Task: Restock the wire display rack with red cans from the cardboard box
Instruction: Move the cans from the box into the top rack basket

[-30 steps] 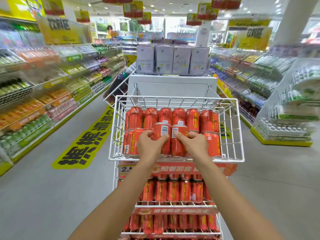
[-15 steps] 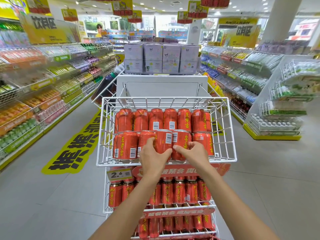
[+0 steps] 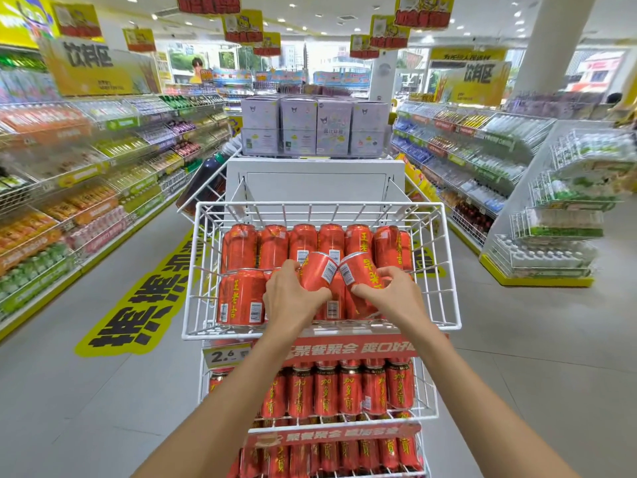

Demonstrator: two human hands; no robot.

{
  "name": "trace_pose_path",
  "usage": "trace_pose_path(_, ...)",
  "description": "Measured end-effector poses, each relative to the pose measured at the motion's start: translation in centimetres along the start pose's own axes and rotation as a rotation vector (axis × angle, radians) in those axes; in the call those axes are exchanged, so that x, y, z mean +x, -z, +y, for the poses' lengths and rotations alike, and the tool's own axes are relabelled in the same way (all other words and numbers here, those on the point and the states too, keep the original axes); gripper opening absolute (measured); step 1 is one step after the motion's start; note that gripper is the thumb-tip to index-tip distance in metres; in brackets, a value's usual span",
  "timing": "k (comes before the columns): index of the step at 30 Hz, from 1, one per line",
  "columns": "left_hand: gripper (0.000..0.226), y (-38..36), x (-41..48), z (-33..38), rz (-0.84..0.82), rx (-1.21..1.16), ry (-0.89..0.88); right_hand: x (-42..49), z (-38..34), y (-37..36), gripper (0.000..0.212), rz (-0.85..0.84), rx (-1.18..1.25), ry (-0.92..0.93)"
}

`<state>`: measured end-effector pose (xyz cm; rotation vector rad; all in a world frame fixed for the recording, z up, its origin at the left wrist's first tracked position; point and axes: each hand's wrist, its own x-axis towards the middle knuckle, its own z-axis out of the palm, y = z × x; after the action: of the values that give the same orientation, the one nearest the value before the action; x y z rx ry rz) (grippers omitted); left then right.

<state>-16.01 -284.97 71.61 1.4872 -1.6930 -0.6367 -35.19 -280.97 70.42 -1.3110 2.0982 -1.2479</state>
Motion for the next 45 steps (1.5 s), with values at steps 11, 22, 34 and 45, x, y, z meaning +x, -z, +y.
trace_pose_path(11, 0.052, 1.6, 0.5, -0.7, 0.005, -0.094, -0.018, -0.8, 1.4, 1.5, 0.066, 0.025, -0.012, 0.011)
trace_pose_path(22, 0.067, 0.5, 1.9, -0.5, -0.001, -0.102, -0.027, 0.8, 1.3, 0.3, 0.089, 0.042, 0.104, 0.069)
trace_pose_path(34, 0.036, -1.2, 4.3, 1.2, -0.123, 0.2, -0.219, 2.8, 1.2, -1.7, 0.068, -0.035, -0.016, 0.126)
trace_pose_path(45, 0.03, -2.1, 6.1, 0.2, -0.168, 0.282, -0.299, 3.9, 1.8, -3.1, 0.055, -0.052, -0.016, 0.058)
